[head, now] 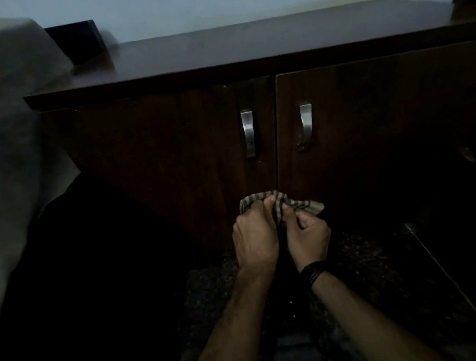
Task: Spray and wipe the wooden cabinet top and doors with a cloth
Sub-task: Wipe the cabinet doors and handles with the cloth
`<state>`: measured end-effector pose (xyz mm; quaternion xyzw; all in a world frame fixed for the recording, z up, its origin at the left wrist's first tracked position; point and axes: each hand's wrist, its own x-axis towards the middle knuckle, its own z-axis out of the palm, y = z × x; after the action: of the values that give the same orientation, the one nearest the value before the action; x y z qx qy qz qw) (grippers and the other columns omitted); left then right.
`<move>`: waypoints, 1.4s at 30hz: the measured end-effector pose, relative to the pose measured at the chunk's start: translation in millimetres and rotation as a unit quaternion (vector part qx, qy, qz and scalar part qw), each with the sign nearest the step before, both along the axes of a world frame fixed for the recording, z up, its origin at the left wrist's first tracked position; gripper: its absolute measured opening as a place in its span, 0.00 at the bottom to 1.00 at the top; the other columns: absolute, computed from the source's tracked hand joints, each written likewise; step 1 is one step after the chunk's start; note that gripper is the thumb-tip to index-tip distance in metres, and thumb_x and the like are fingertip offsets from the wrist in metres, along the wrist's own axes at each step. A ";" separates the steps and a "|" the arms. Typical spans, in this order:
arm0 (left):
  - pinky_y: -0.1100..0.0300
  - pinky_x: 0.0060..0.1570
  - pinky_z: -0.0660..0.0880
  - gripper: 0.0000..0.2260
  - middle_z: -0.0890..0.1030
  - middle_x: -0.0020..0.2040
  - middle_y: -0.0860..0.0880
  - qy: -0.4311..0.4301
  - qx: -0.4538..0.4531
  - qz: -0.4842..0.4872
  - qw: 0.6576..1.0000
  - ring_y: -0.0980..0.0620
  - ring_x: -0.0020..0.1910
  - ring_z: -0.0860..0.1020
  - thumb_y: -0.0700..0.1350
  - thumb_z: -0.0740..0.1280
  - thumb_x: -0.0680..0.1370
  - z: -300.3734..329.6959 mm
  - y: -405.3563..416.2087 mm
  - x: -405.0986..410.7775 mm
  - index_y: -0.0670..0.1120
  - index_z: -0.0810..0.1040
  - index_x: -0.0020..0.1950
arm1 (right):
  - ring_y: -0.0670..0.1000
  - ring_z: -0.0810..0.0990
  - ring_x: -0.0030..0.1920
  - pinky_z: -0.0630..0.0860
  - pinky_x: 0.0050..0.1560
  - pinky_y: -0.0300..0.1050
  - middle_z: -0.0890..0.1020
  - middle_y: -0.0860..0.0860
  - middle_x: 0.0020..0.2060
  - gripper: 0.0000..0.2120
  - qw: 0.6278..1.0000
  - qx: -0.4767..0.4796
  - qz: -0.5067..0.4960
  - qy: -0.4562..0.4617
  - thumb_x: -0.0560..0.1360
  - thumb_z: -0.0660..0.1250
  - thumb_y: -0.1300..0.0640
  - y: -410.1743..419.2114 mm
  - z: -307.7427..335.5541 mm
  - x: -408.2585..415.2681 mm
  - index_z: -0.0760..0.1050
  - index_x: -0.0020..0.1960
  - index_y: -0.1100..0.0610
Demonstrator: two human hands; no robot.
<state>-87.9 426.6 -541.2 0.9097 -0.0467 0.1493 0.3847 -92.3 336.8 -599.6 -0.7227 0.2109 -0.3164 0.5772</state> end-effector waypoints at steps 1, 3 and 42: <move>0.46 0.44 0.79 0.22 0.83 0.42 0.41 0.018 0.009 -0.006 1.000 0.41 0.43 0.82 0.58 0.54 0.84 -6.9 -2.9 -1.1 0.44 0.80 0.49 | 0.44 0.73 0.28 0.71 0.30 0.45 0.81 0.56 0.27 0.21 1.000 0.001 0.002 0.017 0.77 0.69 0.48 -5.5 -8.2 -3.0 0.78 0.32 0.61; 0.47 0.44 0.79 0.21 0.83 0.42 0.43 0.054 0.011 -0.014 0.998 0.43 0.43 0.82 0.59 0.54 0.83 -19.7 -3.6 -1.7 0.45 0.80 0.49 | 0.44 0.79 0.30 0.74 0.33 0.45 0.83 0.50 0.29 0.19 0.999 0.009 0.008 0.044 0.77 0.69 0.47 -12.3 -21.3 -8.5 0.81 0.33 0.57; 0.47 0.47 0.79 0.21 0.83 0.46 0.40 0.163 -0.027 -0.098 0.981 0.39 0.47 0.82 0.61 0.60 0.80 -65.7 -217.9 -24.4 0.45 0.83 0.48 | 0.44 0.71 0.29 0.63 0.30 0.36 0.72 0.46 0.26 0.22 0.986 -0.027 -0.083 0.140 0.82 0.61 0.50 -208.1 -44.3 -51.2 0.68 0.30 0.54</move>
<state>-112.3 208.7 -606.9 0.9021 -0.0679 -0.0384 0.4244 -143.5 128.8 -643.9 -0.7550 0.3403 -0.2649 0.4940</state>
